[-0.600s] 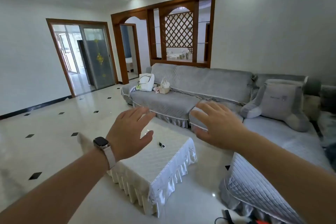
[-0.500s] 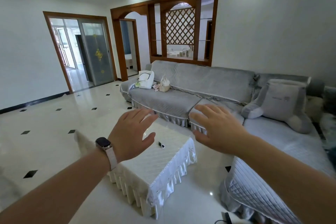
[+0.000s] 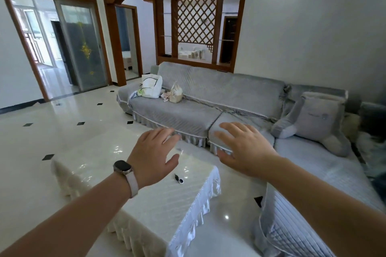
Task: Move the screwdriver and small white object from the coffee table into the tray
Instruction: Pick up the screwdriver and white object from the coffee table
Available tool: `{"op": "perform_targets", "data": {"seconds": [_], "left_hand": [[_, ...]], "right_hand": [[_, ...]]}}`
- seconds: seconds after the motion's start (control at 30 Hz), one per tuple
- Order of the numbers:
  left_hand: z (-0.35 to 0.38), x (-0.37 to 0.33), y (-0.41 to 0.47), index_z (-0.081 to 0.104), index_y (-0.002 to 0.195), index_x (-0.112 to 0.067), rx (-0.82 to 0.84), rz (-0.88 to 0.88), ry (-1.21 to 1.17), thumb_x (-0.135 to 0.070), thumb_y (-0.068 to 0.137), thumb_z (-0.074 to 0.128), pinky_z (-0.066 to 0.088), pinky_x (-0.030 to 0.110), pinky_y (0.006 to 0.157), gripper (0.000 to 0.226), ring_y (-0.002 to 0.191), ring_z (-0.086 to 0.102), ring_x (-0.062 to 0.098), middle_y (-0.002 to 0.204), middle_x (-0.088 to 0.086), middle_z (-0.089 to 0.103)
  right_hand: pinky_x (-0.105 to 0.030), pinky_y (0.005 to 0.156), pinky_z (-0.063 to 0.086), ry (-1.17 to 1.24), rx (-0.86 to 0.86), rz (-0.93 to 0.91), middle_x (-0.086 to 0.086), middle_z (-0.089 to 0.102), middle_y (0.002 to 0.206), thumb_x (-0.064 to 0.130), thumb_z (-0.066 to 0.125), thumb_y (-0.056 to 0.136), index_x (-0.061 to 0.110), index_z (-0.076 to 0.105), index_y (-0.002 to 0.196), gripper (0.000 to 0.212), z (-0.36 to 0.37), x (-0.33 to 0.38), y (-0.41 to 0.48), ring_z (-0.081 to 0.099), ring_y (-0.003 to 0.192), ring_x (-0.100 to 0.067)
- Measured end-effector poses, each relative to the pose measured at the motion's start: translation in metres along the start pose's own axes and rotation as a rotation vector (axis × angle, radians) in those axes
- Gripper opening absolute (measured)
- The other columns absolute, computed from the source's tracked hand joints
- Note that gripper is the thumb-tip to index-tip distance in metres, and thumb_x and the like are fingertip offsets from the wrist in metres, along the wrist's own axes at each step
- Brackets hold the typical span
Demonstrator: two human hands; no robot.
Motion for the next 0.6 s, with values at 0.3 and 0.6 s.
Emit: {"op": "perform_targets", "data": {"seconds": [0.3,0.6], "left_hand": [[0.07,0.045,0.064,0.061,0.117,-0.018,0.021,0.035,-0.057,-0.039,0.079,0.056,0.042,0.041,0.093,0.044,0.114,0.05,0.024,0.123,0.005,0.059],[0.162,0.08,0.163,0.061,0.118,-0.018,0.067,-0.017,-0.038,-0.039,0.083,0.051,0.043,0.042,0.094,0.042,0.117,0.051,0.026,0.127,0.005,0.058]], "right_hand": [[-0.042,0.107,0.035,-0.009,0.051,0.054,-0.005,0.051,0.142,0.052,0.043,0.092,0.024,0.049,0.137,0.053,0.06,-0.048,0.056,0.045,0.131,-0.025],[-0.042,0.099,0.042,0.088,0.021,0.053,-0.005,0.059,0.132,0.054,0.041,0.089,0.022,0.06,0.127,0.053,0.15,-0.149,0.14,0.054,0.121,-0.027]]}}
Point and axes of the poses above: each hand's wrist, its own y-axis towards the middle knuckle, its own z-axis out of the palm, x = y × z, the point moved 4 cm from there along y, towards the middle knuckle
